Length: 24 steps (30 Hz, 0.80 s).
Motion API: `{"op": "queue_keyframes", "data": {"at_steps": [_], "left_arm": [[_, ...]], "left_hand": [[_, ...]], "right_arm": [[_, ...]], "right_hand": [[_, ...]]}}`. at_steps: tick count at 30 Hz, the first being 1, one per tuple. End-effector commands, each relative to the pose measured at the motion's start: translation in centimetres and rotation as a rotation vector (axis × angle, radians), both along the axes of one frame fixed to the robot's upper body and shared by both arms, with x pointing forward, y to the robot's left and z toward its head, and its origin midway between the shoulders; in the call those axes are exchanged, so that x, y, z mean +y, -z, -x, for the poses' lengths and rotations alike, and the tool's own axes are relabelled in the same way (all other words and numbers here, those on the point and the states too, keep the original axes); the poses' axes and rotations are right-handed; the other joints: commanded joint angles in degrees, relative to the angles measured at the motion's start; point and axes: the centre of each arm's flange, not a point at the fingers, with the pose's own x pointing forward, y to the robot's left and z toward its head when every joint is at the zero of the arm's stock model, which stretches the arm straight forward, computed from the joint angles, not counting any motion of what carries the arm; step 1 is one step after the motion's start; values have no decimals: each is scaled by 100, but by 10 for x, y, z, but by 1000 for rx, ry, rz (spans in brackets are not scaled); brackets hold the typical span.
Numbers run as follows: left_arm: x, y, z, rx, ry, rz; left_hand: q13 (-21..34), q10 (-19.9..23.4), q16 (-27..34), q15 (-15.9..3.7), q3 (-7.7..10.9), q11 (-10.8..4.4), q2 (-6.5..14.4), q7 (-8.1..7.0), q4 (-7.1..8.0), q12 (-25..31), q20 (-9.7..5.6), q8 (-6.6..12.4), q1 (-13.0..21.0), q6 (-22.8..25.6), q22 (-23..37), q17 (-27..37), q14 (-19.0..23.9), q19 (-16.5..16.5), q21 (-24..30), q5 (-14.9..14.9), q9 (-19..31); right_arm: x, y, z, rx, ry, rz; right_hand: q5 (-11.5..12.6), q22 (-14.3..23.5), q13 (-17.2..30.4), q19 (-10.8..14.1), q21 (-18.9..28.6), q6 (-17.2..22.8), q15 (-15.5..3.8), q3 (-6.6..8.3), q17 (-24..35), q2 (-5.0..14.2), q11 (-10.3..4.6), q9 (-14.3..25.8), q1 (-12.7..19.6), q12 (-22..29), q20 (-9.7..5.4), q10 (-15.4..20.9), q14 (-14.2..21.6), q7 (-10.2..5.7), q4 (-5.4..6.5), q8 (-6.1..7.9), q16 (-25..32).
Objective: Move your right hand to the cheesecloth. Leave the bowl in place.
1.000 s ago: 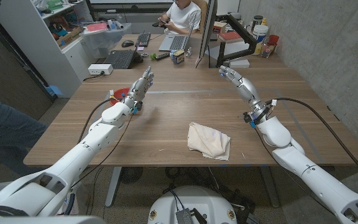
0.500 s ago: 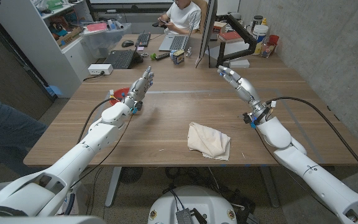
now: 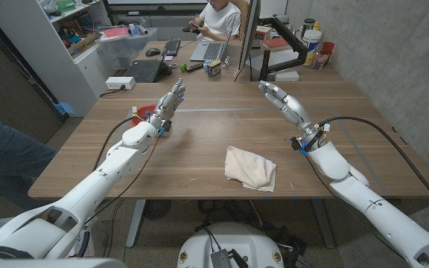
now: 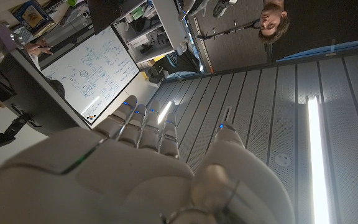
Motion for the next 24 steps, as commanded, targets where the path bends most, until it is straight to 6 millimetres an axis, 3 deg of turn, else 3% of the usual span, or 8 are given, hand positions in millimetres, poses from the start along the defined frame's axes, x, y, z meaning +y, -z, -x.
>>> {"op": "queue_keyframes", "data": {"at_steps": [1,20,24], "left_arm": [[-4,-4,5,-12,1,-13],[-8,-3,10,-11,1,-23],[-8,0,11,-9,-1,-32]], "left_hand": [[18,-1,25,-14,-44,-32,51,16,9,27,-18,18,-3,25,9,27,-54,-63,8,0,6],[18,7,26,-15,-63,-43,62,19,9,31,-5,19,2,36,9,27,-54,-67,12,-7,7],[18,0,27,-20,-68,-61,66,23,8,28,-4,21,4,44,9,27,-53,-67,13,-9,7]], "right_arm": [[0,8,4,-9,7,13],[8,23,10,-21,17,73],[9,27,12,-31,24,88]], "right_hand": [[29,10,15,47,-4,19,-4,-1,34,-31,-14,17,-26,-7,-46,32,73,-59,-41,9,7],[43,10,16,33,-23,97,-7,6,31,-25,-74,18,-8,-29,-45,25,19,-124,-63,32,-31],[52,11,17,-22,-50,256,-12,11,29,-27,-104,17,16,-44,-38,19,-81,-329,-88,81,-64]]}}
